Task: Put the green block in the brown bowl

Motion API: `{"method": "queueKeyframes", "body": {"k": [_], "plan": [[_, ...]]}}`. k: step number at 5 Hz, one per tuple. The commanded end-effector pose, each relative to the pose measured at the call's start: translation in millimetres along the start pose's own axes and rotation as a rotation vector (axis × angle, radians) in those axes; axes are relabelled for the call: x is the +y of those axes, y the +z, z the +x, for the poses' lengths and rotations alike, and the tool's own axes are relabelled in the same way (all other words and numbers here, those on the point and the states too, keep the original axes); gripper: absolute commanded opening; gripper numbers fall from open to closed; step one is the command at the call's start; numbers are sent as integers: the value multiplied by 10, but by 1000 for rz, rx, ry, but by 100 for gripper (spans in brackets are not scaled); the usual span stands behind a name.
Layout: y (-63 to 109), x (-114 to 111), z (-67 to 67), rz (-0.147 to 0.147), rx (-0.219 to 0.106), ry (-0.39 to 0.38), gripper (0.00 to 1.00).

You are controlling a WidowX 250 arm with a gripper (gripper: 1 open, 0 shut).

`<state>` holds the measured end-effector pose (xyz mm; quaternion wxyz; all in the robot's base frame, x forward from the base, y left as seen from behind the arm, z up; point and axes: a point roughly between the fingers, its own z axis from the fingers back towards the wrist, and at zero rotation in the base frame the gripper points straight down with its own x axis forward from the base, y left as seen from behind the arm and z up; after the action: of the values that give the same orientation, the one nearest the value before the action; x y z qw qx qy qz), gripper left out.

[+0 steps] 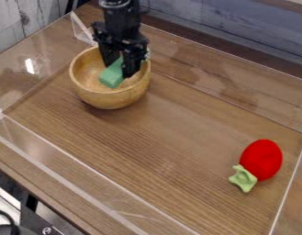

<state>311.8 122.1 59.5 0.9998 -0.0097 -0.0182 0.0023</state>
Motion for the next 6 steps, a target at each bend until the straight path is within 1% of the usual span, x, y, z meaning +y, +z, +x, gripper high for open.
{"method": "queueKeyframes", "body": {"k": [1, 3, 5, 6], "plan": [[66, 189, 101, 36, -47, 21, 0], [-78, 296, 105, 38, -21, 44, 0], [-157, 343, 80, 28, 5, 66, 0], [-158, 351, 56, 19, 17, 77, 100]]}}
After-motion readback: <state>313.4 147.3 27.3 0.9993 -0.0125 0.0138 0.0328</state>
